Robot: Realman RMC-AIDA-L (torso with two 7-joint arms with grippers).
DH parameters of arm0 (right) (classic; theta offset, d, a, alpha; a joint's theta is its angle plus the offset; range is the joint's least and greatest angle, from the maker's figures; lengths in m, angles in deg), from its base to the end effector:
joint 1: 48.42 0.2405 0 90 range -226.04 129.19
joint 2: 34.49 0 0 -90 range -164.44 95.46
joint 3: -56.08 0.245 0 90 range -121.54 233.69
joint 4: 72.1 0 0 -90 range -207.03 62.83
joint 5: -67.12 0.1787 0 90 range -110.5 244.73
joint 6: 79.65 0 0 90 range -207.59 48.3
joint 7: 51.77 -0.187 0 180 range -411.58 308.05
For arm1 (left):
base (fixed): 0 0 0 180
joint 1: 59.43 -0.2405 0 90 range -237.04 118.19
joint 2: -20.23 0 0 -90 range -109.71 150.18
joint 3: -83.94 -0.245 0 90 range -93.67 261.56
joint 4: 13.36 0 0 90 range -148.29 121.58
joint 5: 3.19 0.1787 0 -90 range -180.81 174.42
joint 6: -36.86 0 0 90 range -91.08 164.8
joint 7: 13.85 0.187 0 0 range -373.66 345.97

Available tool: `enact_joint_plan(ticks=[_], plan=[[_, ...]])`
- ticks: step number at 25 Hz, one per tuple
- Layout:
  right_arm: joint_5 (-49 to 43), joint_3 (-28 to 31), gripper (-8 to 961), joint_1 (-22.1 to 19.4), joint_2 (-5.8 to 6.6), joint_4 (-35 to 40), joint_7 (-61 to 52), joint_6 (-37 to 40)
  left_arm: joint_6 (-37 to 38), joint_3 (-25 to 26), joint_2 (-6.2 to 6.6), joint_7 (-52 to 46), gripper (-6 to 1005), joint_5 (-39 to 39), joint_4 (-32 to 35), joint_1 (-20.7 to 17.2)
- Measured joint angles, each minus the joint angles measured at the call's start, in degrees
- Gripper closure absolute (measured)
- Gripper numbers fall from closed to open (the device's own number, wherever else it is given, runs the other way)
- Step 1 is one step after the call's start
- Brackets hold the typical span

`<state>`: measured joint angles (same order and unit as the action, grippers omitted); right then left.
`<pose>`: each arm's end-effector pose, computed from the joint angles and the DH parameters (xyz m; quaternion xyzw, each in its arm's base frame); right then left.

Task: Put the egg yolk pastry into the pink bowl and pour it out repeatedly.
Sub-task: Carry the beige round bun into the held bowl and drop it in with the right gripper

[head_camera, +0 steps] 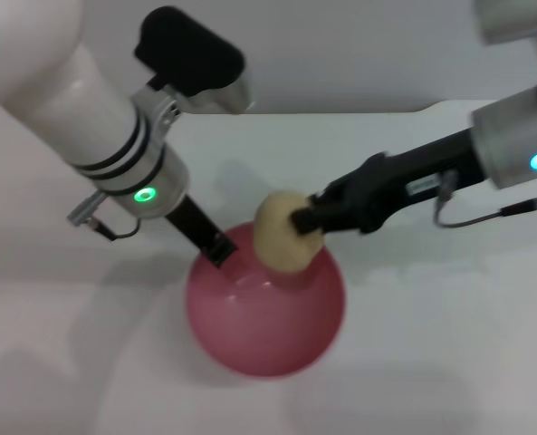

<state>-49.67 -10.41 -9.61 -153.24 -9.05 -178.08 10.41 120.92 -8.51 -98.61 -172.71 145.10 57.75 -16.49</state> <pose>0.1235 0.3270 -0.0443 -0.9574 0.2733 0.0924 0.0154 -0.1679 0.3363 -0.0715 -0.9135 -0.3036 0.2105 0.1704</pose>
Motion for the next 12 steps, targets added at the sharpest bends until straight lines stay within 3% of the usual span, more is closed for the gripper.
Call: enact_joint_plan(ticks=[9, 12], plan=[[-5.0, -8.2, 828, 5.2, -0.04, -7.4, -1.1, -2.3, -1.3, -0.4, 0.06, -0.3, 1001, -2.2, 0.3, 1.9], [-5.0, -8.4, 725, 4.8, -0.1, -6.7, -1.6, -3.0, -1.8, -0.2, 0.2, -0.2, 1001, -2.0, 0.1, 1.8]])
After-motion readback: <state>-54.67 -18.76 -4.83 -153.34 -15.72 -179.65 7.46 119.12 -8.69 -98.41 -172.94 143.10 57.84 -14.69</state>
